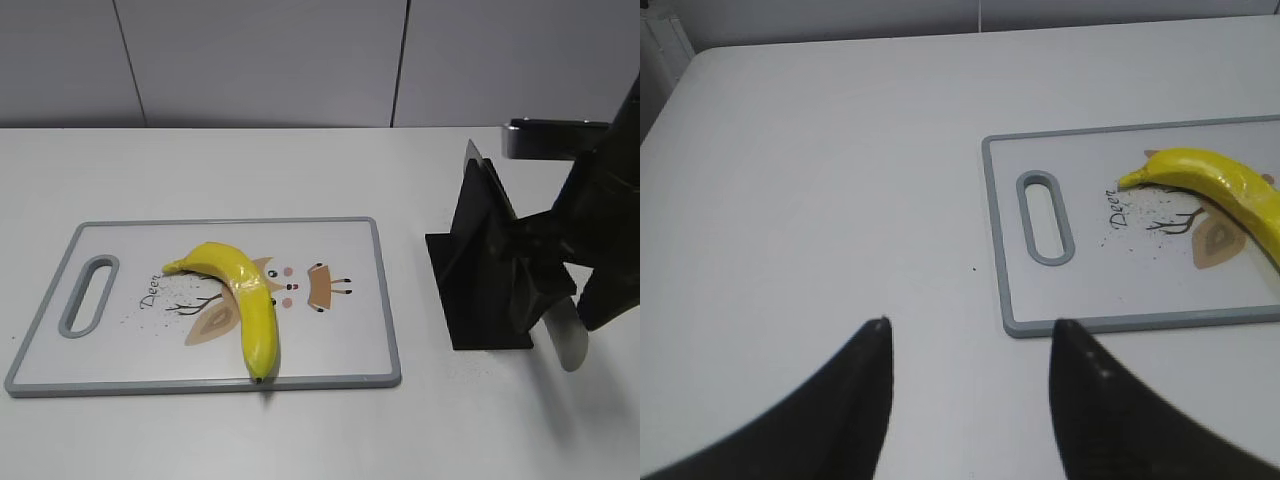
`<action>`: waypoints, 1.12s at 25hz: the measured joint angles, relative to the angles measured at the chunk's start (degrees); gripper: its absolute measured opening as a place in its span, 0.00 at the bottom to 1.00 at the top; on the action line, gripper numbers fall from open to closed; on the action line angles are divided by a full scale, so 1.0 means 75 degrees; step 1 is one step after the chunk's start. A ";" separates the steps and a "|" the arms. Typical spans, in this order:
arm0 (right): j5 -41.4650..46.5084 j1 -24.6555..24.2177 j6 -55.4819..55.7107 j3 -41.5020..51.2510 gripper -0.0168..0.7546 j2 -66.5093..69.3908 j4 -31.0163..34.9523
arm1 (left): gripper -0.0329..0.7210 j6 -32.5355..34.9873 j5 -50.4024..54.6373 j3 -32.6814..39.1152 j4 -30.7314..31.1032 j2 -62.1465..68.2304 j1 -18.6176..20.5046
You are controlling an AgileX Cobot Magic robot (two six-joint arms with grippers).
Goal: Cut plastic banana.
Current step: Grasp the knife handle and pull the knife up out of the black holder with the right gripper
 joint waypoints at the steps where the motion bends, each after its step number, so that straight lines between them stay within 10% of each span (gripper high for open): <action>1: 0.0000 0.0000 0.0082 0.0000 0.66 0.0067 0.0007 | 0.70 0.0000 0.0000 0.0000 0.0000 0.0000 0.0000; 12: -0.0009 0.0006 0.0182 0.0000 0.65 0.0747 0.0281 | 0.70 0.0000 0.0000 0.0000 0.0001 0.0000 0.0000; 18: 0.0020 0.0006 0.0243 0.0000 0.27 0.0771 0.0212 | 0.70 0.0000 0.0000 0.0000 0.0001 0.0000 0.0000; 28: -0.0005 0.0006 0.0271 0.0000 0.27 0.0771 0.0212 | 0.70 0.0000 0.0000 0.0000 0.0001 0.0000 0.0000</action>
